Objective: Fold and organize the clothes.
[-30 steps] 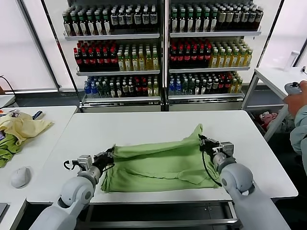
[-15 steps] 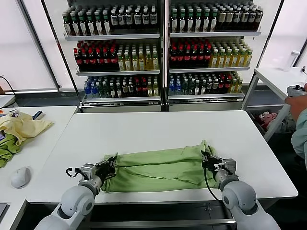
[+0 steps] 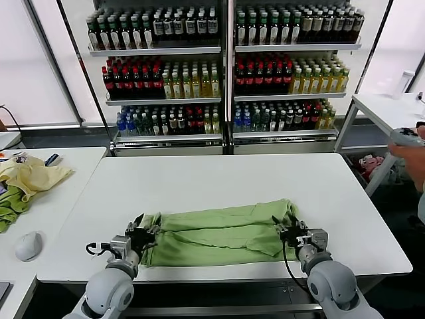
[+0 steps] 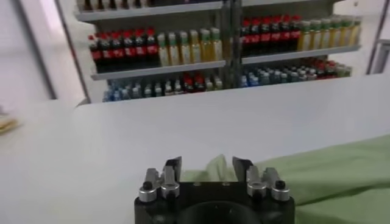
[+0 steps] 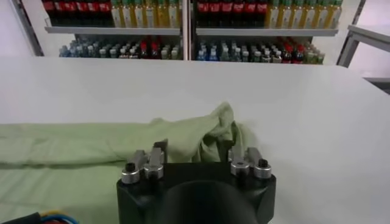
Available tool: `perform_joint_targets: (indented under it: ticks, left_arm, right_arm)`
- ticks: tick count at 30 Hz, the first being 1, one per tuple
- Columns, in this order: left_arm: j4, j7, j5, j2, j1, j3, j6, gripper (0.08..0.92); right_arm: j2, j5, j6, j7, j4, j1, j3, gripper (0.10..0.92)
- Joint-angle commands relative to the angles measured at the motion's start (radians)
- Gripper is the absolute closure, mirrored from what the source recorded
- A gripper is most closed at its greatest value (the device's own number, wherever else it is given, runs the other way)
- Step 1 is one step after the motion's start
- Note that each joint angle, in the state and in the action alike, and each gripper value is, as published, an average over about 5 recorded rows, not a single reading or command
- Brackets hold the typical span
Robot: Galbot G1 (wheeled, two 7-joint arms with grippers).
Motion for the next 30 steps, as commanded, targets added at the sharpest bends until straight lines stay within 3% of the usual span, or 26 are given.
perform_joint_targets:
  ticks: [1,5,8,12,22,30]
  left_arm:
    - [0.004,-0.102,0.143,-0.161,0.084,-0.032,-0.002,0.359]
    - [0.023,-0.109,0.152,-0.188,0.081,-0.02,0.008,0.242]
    - [0.027,-0.109,0.153,-0.202,0.085,-0.009,0.011,0.191]
    - [0.03,-0.103,0.153,-0.209,0.09,-0.004,0.008,0.199]
    - [0.034,-0.076,0.097,-0.171,0.085,-0.037,0.01,0.467]
    - [0.015,-0.052,0.027,-0.042,0.096,-0.15,0.006,0.684]
  right_arm:
    - [0.005,-0.009,-0.002,-0.001,0.016,-0.022,0.008,0.318]
    - [0.005,-0.009,-0.001,-0.001,0.02,-0.024,0.01,0.227]
    - [0.004,-0.009,0.001,-0.002,0.024,-0.027,0.014,0.206]
    - [-0.001,-0.007,0.003,-0.003,0.03,-0.031,0.023,0.203]
    - [-0.002,-0.002,0.012,-0.004,0.028,-0.028,0.022,0.203]
    - [0.0,0.005,0.016,-0.004,0.033,-0.019,0.019,0.203]
